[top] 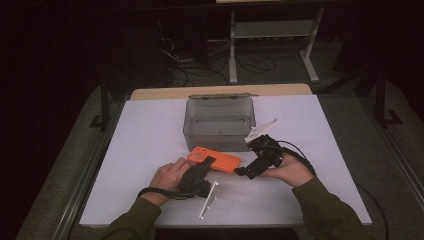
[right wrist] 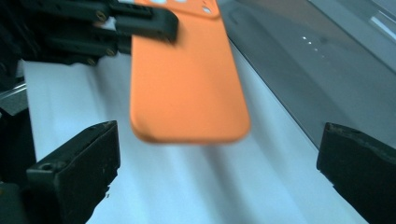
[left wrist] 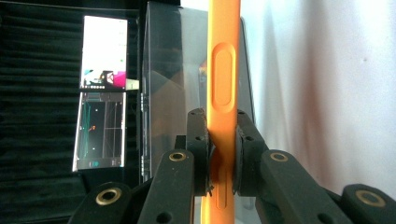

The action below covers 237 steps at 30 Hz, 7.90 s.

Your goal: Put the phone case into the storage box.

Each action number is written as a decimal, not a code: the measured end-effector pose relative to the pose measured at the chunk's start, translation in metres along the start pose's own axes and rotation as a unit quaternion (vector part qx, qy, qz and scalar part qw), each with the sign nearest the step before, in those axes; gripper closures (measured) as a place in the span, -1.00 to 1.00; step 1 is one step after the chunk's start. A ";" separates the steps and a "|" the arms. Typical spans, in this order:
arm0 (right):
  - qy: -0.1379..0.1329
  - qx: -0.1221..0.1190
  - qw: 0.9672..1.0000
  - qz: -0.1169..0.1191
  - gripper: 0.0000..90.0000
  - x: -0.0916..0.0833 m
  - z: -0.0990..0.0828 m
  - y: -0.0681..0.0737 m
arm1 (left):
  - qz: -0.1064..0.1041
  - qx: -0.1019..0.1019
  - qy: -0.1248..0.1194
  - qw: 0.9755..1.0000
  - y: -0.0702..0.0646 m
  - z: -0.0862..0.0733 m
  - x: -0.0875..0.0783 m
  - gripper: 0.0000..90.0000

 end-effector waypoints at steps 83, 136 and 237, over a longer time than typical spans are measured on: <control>-0.092 0.050 0.991 -0.082 -0.79 -0.009 -0.093 -0.011 | -0.026 -0.067 -0.014 0.997 0.008 0.000 -0.003 0.76; -0.073 0.054 0.989 -0.116 -1.00 -0.002 -0.099 -0.012 | -0.077 -0.233 -0.049 0.968 0.025 -0.011 -0.004 0.77; -0.065 0.053 0.989 -0.121 -1.00 0.000 -0.100 -0.012 | -0.227 -0.562 -0.112 0.788 0.043 -0.054 0.002 0.76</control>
Point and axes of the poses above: each handheld gripper's, and its own axes: x roughly forward along the jaws, z roughly out of its top, y roughly to its left, the point moved 8 cm from there along x, roughly forward along the jaws, and after that the axes turned 5 degrees about y, right-handed, at the moved point
